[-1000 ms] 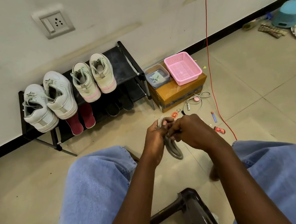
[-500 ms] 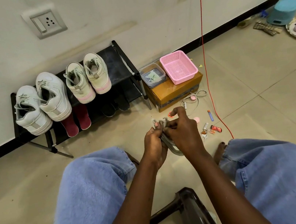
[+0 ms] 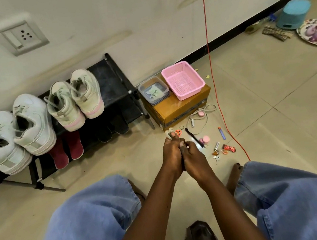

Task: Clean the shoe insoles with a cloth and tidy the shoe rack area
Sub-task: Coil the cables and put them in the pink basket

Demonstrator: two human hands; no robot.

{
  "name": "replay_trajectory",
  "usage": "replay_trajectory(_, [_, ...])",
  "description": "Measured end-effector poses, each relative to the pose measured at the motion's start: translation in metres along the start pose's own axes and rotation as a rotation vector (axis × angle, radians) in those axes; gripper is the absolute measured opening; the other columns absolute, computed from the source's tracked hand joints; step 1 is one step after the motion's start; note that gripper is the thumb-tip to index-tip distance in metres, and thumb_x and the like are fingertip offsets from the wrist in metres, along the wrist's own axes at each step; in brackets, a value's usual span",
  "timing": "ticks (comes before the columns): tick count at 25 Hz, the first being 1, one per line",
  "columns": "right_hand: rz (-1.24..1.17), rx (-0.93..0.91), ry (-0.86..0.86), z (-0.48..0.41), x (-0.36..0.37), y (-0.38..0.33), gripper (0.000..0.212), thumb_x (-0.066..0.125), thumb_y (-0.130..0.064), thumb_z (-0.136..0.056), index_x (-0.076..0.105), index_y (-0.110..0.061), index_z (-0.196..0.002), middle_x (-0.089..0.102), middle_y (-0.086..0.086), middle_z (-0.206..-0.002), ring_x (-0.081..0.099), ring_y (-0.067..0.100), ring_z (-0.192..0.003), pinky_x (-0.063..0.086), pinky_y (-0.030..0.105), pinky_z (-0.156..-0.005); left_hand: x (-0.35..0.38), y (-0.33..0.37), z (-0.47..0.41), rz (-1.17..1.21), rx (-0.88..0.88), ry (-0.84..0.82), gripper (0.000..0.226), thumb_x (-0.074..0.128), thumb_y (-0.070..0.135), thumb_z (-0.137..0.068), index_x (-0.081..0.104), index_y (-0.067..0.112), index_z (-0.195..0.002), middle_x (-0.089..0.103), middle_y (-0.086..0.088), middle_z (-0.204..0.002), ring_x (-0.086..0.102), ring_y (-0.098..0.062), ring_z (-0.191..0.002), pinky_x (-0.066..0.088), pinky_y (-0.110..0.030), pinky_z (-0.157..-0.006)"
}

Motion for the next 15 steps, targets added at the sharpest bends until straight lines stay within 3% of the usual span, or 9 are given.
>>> replay_trajectory(2, [0.030, 0.004, -0.069, -0.025, 0.001, 0.018, 0.029, 0.032, -0.041, -0.098, 0.043, -0.018, -0.112, 0.058, 0.003, -0.102, 0.060, 0.019, -0.091, 0.053, 0.032, -0.073, 0.016, -0.004, -0.032, -0.005, -0.071, -0.027, 0.030, 0.041, 0.029, -0.101, 0.047, 0.012, -0.077, 0.047, 0.000, -0.058, 0.046, -0.010, -0.048, 0.039, -0.024, -0.052])
replay_trajectory(4, [0.070, 0.012, -0.175, -0.059, 0.001, 0.028, 0.026, 0.033, -0.035, -0.099, 0.045, -0.015, -0.112, 0.055, -0.001, -0.087, 0.054, 0.011, -0.075, 0.043, 0.022, -0.060, 0.034, 0.004, -0.067, -0.011, -0.097, -0.048, 0.031, 0.043, 0.026, -0.101, 0.048, 0.013, -0.073, 0.044, 0.000, -0.057, 0.045, -0.009, -0.049, 0.037, -0.023, -0.050])
replay_trajectory(6, [0.055, 0.038, -0.244, -0.104, -0.004, 0.032, 0.020, 0.034, -0.019, -0.099, 0.048, -0.017, -0.114, 0.055, -0.002, -0.089, 0.053, 0.010, -0.077, 0.041, 0.020, -0.065, 0.059, 0.026, -0.110, -0.076, -0.047, -0.103, 0.025, 0.043, 0.019, -0.101, 0.049, 0.014, -0.077, 0.043, 0.000, -0.061, 0.043, -0.009, -0.054, 0.033, -0.022, -0.054])
replay_trajectory(8, [0.127, 0.027, -0.177, -0.165, -0.021, 0.037, 0.030, 0.036, -0.006, -0.096, 0.047, -0.008, -0.124, 0.058, 0.012, -0.113, 0.057, 0.026, -0.102, 0.042, 0.028, -0.081, 0.094, 0.054, -0.161, -0.120, 0.001, -0.183, 0.022, 0.040, 0.017, -0.102, 0.048, 0.013, -0.081, 0.044, -0.002, -0.066, 0.042, -0.010, -0.058, 0.032, -0.023, -0.057])
replay_trajectory(10, [0.176, 0.040, -0.107, -0.227, -0.038, 0.048, 0.033, 0.038, -0.003, -0.093, 0.043, -0.001, -0.126, 0.055, 0.021, -0.119, 0.053, 0.036, -0.109, 0.042, 0.031, -0.084, 0.128, 0.080, -0.215, -0.180, -0.005, -0.254, 0.017, 0.039, 0.019, -0.102, 0.052, 0.009, -0.097, 0.051, -0.007, -0.080, 0.049, -0.013, -0.071, 0.038, -0.025, -0.063])
replay_trajectory(13, [0.278, 0.068, -0.050, -0.299, -0.054, 0.068, 0.024, 0.039, -0.007, -0.096, 0.043, 0.003, -0.118, 0.055, 0.024, -0.114, 0.055, 0.038, -0.104, 0.042, 0.036, -0.078, 0.157, 0.109, -0.291, -0.595, -0.003, -0.273, 0.042, 0.041, 0.024, -0.101, 0.040, 0.001, -0.136, 0.052, -0.014, -0.126, 0.049, -0.026, -0.113, 0.041, -0.034, -0.091])
replay_trajectory(14, [0.315, 0.057, -0.050, -0.322, -0.054, 0.075, 0.024, 0.040, -0.007, -0.096, 0.043, 0.004, -0.117, 0.055, 0.023, -0.113, 0.055, 0.037, -0.102, 0.042, 0.037, -0.077, 0.163, 0.118, -0.315, -0.746, 0.019, -0.264, 0.042, 0.041, 0.026, -0.101, 0.040, -0.001, -0.133, 0.054, -0.014, -0.118, 0.053, -0.026, -0.104, 0.044, -0.033, -0.087])
replay_trajectory(15, [0.365, 0.036, -0.064, -0.343, -0.051, 0.080, 0.024, 0.042, -0.007, -0.096, 0.044, 0.003, -0.117, 0.055, 0.022, -0.114, 0.056, 0.036, -0.100, 0.043, 0.037, -0.077, 0.168, 0.126, -0.336, -0.866, 0.045, -0.256, 0.039, 0.043, 0.028, -0.100, 0.044, -0.002, -0.124, 0.054, -0.012, -0.097, 0.053, -0.020, -0.083, 0.046, -0.028, -0.071])
Point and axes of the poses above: each hand's wrist, its own z-axis away from the middle knuckle, its own x-axis out of the palm, y = z × x, the point moved 10 cm from there along -z, towards the middle knuckle
